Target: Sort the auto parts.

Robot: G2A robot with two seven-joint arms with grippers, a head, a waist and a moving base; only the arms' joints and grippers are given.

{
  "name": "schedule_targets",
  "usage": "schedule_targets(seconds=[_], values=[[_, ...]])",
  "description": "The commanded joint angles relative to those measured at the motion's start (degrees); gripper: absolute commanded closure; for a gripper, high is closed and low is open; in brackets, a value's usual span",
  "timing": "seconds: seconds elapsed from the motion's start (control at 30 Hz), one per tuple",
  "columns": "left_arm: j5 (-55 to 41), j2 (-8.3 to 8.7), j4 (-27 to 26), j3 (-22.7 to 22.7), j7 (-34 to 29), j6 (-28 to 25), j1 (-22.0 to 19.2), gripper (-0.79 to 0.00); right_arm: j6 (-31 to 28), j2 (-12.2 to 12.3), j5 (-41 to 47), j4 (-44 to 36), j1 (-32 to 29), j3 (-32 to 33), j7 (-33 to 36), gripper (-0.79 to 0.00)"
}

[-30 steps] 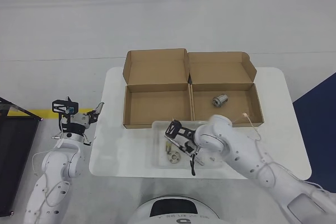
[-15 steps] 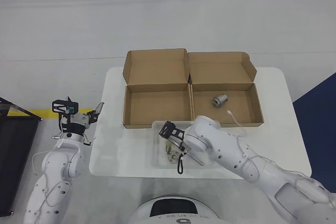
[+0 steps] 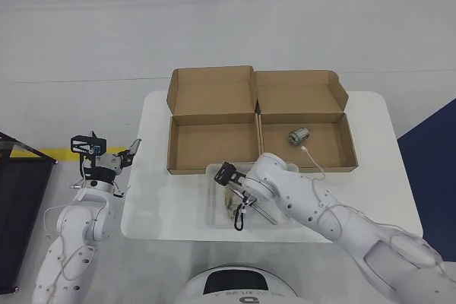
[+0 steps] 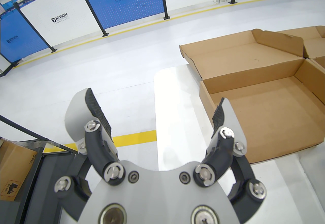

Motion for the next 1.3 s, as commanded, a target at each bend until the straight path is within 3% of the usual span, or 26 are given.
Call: schedule_targets(seconds=[0.0, 0.3, 0.37, 0.47, 0.67, 0.9, 1.27], values=[[0.0, 0.0, 0.0, 0.0, 0.0, 0.0, 0.0, -0.785, -0.33, -0.28, -0.2, 0.4, 0.1, -0.4, 0.33, -0.231], [0.0, 0.0, 0.0, 0.0, 0.0, 0.0, 0.0, -0.785, -0.75, -1.66, 0.14, 2.84, 0.96, -0.96, 1.25, -0.203], [0.0, 0.0, 0.0, 0.0, 0.0, 0.0, 0.0, -0.785, -0.99, -1.9, 0.39, 3.35, 1.14, -1.02, 1.57, -0.169], [0.0, 0.0, 0.0, 0.0, 0.0, 0.0, 0.0, -0.785, -1.27, -2.38, 0.87, 4.48, 1.55, -1.23, 2.44, 0.0], [0.0, 0.0, 0.0, 0.0, 0.0, 0.0, 0.0, -0.785, -2.34, -2.85, 1.18, 4.22, 1.64, -1.07, 2.17, 0.0], [0.0, 0.0, 0.0, 0.0, 0.0, 0.0, 0.0, -0.785, -5.36, -0.07, 0.55, -2.25, -2.67, 4.73, -3.43, 0.0], [0.0, 0.0, 0.0, 0.0, 0.0, 0.0, 0.0, -0.785, -8.85, 6.27, -2.48, -17.86, -17.21, 21.5, -16.01, 0.0]])
